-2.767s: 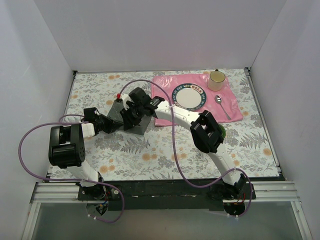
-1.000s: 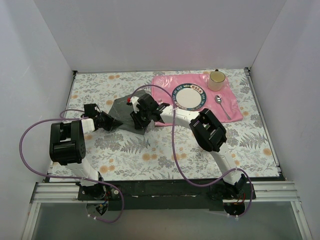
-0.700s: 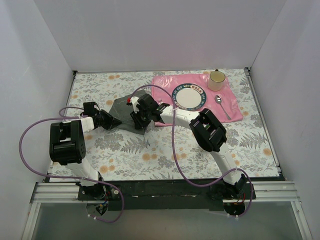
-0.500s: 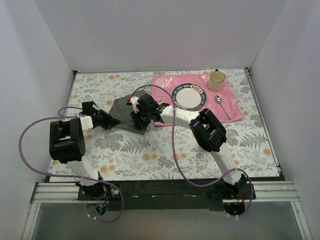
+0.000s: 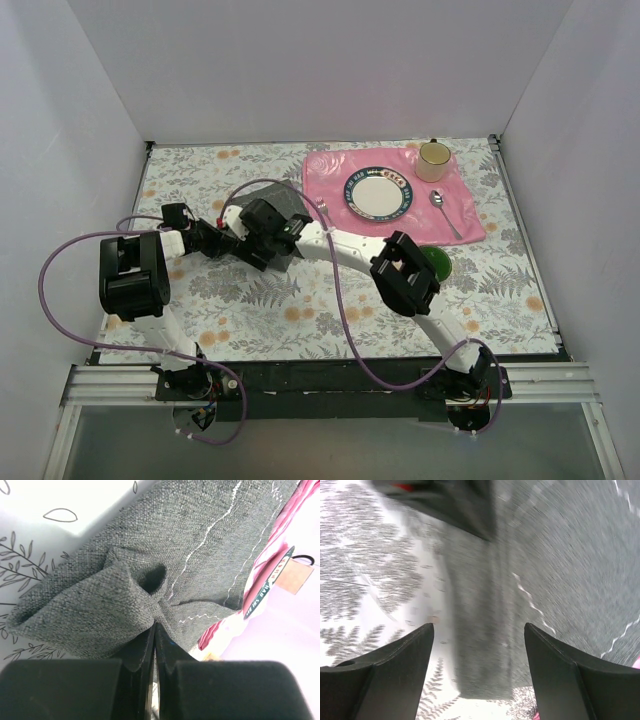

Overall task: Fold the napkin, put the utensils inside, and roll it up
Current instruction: Roll the napkin with the utensil

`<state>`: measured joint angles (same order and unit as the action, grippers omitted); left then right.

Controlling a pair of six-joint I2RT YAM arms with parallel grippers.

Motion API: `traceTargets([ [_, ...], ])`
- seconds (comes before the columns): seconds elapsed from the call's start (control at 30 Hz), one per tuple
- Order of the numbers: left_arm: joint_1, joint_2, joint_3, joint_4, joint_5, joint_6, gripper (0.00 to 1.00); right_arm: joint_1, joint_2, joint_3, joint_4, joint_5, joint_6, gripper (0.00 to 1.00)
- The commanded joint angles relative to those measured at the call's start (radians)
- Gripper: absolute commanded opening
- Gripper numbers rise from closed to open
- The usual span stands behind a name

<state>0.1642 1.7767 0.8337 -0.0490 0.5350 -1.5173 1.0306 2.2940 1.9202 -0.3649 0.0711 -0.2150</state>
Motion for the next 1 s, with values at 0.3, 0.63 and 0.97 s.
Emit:
traceTargets([
  [0.3, 0.035, 0.043, -0.033, -0.035, -0.058, -0.001, 0.00, 0.074, 0.076, 0.134, 0.026, 0.065, -0.127, 0.54],
  [0.63, 0.038, 0.036, -0.033, -0.038, -0.058, -0.003, 0.00, 0.042, 0.104, 0.079, 0.066, 0.047, -0.115, 0.53],
  [0.97, 0.046, 0.032, -0.027, -0.038, -0.046, 0.006, 0.00, 0.032, 0.139, 0.025, 0.080, 0.036, -0.098, 0.58],
])
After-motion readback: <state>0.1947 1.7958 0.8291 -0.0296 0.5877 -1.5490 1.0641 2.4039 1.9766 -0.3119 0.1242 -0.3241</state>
